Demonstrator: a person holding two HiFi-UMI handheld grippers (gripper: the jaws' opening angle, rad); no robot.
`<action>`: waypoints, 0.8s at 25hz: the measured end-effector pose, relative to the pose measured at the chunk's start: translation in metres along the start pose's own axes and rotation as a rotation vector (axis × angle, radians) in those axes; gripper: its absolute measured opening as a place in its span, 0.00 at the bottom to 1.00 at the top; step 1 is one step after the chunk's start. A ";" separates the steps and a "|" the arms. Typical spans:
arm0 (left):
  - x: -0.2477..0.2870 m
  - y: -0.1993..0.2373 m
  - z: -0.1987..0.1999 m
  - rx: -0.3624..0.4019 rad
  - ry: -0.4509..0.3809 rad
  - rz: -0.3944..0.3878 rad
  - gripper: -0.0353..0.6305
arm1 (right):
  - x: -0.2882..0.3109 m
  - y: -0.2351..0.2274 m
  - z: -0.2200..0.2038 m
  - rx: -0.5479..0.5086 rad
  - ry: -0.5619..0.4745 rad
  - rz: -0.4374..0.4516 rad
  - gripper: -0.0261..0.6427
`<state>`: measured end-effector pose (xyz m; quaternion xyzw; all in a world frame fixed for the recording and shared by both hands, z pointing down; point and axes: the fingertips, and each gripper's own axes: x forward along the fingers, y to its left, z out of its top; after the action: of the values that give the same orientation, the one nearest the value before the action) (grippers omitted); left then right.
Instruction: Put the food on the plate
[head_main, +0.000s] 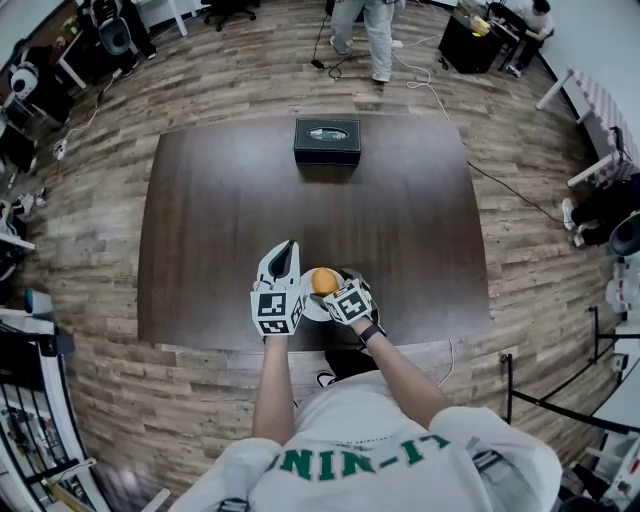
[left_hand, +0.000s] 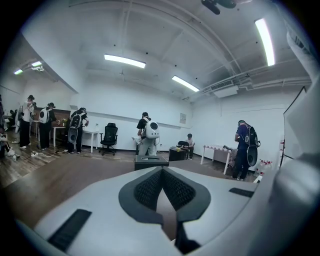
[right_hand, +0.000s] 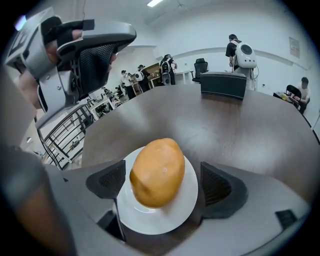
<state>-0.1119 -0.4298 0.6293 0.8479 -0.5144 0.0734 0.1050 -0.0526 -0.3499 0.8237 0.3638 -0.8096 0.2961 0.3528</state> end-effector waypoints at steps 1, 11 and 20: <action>0.000 0.000 0.002 0.002 -0.003 0.000 0.07 | -0.003 -0.002 0.003 0.001 -0.010 -0.012 0.75; -0.014 -0.012 0.025 0.016 -0.045 0.011 0.07 | -0.051 -0.026 0.034 0.046 -0.164 -0.101 0.78; -0.043 -0.020 0.059 0.075 -0.103 0.026 0.07 | -0.130 -0.026 0.097 0.062 -0.410 -0.175 0.66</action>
<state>-0.1129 -0.3984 0.5603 0.8472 -0.5270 0.0504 0.0455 -0.0029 -0.3864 0.6715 0.4960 -0.8203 0.2089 0.1936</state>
